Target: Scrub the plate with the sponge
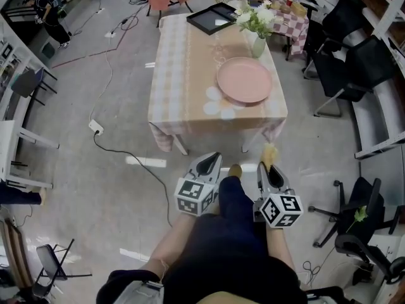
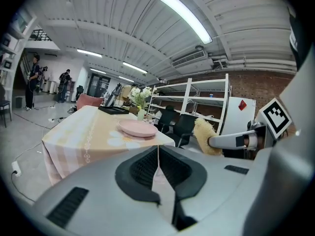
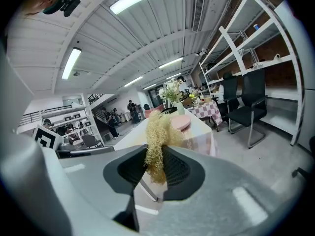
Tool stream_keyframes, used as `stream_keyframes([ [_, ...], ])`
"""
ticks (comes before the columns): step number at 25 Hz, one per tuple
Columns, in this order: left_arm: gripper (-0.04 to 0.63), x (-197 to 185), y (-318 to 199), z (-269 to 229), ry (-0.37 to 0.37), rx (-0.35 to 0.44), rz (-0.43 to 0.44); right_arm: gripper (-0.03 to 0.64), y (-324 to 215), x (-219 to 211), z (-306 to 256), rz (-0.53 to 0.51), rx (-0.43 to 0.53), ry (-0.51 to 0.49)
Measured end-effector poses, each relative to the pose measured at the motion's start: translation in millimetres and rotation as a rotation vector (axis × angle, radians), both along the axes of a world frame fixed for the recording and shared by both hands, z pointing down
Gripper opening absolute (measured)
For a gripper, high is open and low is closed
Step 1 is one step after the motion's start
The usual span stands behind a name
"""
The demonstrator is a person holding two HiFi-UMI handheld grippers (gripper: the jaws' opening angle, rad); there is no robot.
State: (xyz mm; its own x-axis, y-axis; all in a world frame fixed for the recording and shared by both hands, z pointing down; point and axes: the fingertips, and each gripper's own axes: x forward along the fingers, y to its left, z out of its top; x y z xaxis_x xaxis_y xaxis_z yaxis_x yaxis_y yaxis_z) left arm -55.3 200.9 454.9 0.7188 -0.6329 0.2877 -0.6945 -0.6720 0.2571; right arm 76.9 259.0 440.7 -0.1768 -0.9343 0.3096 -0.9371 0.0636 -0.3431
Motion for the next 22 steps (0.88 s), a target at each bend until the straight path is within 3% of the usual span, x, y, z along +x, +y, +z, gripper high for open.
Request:
stream_keyframes([
  [22, 0.017, 58, -105, 9, -0.013, -0.052, -0.004, 0.081, -113, 44, 9, -0.059, -0.051, -0.020],
])
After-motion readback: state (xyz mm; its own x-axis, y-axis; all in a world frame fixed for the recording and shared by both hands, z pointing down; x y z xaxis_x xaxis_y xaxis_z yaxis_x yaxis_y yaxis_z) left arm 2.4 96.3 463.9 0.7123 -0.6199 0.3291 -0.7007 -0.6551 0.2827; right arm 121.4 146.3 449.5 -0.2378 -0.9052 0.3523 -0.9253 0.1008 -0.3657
